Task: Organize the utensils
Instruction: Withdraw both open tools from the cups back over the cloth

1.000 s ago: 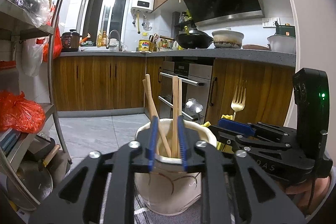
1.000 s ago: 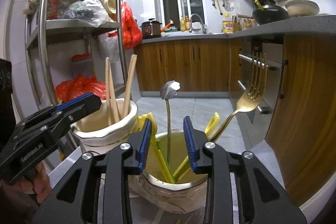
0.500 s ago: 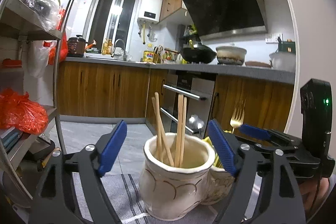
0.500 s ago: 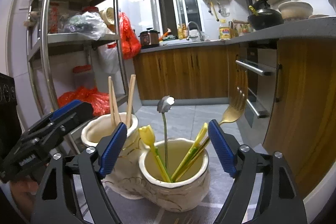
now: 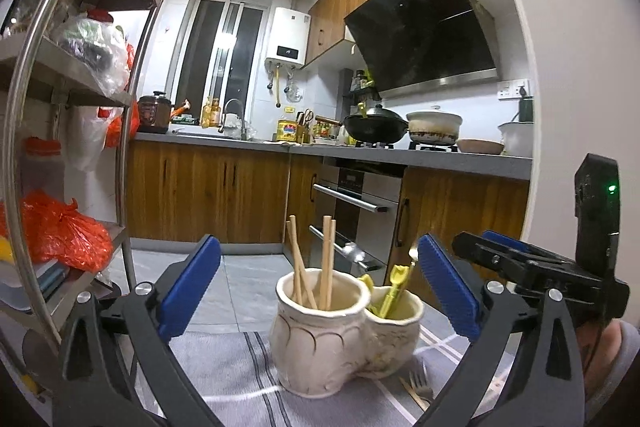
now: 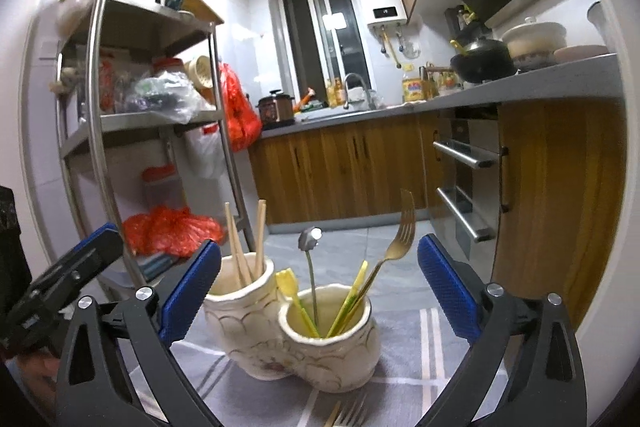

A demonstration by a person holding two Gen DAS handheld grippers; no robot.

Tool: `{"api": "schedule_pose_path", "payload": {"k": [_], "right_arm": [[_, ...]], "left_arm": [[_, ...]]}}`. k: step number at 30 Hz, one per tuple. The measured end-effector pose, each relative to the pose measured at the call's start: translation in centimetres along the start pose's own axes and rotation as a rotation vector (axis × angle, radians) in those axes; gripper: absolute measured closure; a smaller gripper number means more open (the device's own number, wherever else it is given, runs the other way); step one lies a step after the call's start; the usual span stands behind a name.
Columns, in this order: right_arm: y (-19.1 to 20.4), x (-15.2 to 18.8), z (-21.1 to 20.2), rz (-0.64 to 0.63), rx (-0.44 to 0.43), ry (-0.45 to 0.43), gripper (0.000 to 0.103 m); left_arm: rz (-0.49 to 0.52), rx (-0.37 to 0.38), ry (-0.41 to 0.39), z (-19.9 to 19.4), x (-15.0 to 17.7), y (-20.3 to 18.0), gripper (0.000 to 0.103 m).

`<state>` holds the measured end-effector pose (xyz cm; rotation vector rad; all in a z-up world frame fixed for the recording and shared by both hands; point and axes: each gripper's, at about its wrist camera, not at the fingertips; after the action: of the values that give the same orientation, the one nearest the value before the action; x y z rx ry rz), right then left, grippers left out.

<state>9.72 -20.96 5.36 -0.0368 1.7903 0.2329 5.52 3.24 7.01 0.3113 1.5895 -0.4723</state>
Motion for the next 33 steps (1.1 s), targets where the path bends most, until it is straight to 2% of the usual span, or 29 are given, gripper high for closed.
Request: {"api": "schedule_pose_path", "payload": {"k": [8, 17, 26, 30, 33], "right_arm": [[-1.5, 1.1, -1.6, -0.003, 0.040, 0.024, 0.005], [-3.6, 2.2, -2.9, 0.003, 0.113, 0.072, 0.005], [-4.2, 4.8, -0.7, -0.003, 0.163, 0.297, 0.005], [-3.0, 6.6, 1.1, -0.067, 0.167, 0.417, 0.005], [-1.8, 7.8, 2.2, -0.141, 0.164, 0.470, 0.005]], "left_arm": [[0.000, 0.019, 0.081, -1.6, 1.4, -1.6, 0.006], [-0.011, -0.009, 0.203, -0.5, 4.4, -1.7, 0.006], [-0.007, -0.015, 0.302, 0.2, 6.2, -1.6, 0.006], [-0.017, -0.017, 0.341, 0.6, 6.7, -1.3, 0.006], [-0.017, -0.016, 0.365, 0.8, 6.9, -1.3, 0.006]]}}
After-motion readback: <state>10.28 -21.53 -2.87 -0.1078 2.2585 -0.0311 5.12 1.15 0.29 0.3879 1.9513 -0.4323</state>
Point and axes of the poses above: each gripper's, at about its wrist camera, not at the fingertips, and z roughly the way its jaws point, y to its left, x to its underside, and after that the axes turned 14 degrees about x, right-handed
